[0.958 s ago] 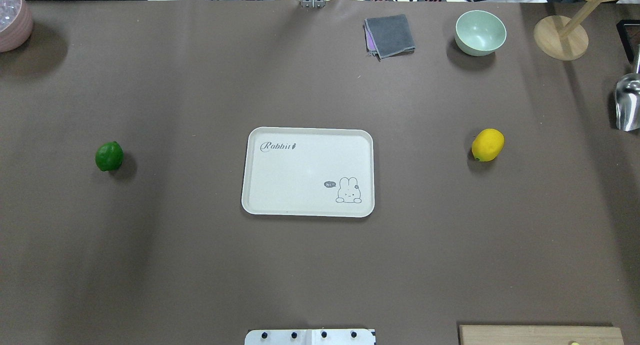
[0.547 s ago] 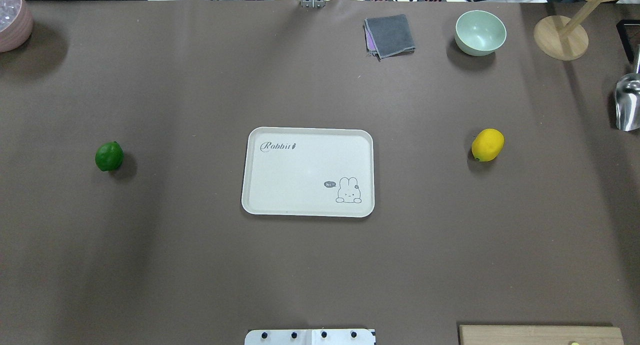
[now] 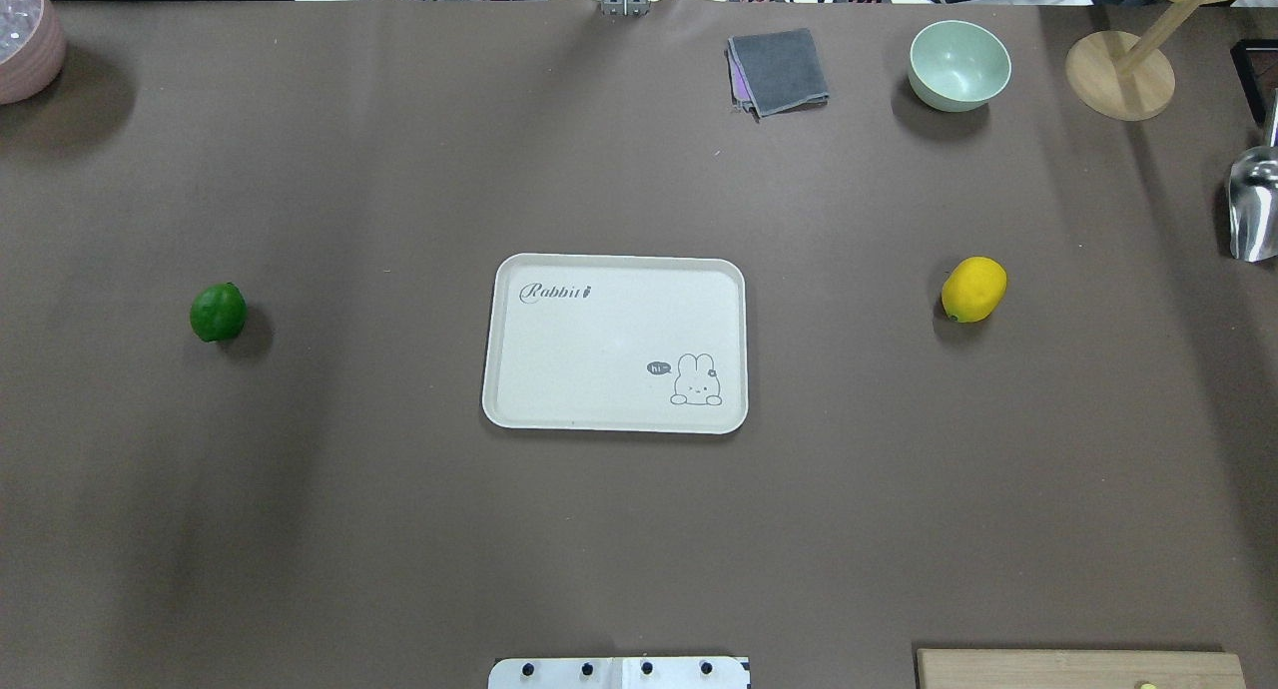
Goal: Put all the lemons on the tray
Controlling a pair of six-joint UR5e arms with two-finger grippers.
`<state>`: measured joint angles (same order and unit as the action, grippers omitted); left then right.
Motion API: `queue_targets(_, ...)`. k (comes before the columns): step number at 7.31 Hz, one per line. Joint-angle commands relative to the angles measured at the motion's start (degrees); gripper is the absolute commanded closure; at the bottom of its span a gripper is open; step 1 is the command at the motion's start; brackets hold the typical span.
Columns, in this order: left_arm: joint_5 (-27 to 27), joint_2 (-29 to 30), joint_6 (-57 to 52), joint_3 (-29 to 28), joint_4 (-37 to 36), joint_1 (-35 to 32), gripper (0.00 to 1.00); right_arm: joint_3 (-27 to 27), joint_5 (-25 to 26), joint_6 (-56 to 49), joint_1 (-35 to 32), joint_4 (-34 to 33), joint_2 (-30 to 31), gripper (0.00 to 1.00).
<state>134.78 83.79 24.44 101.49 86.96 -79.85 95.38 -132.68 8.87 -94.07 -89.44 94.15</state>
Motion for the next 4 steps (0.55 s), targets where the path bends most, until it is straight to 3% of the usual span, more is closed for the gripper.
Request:
queue_targets(1, -0.04, 4.16, 10.49, 1.52, 1.81, 8.17, 0.04, 0.07, -3.10, 3.15, 5.44, 0.23, -2.90, 0.01)
queue_targets(4, -0.13, 14.87, 18.96, -2.15, 1.81, 15.85, 0.04, 0.16, -5.04, 14.54, 14.15, 0.58, -10.62, 0.01)
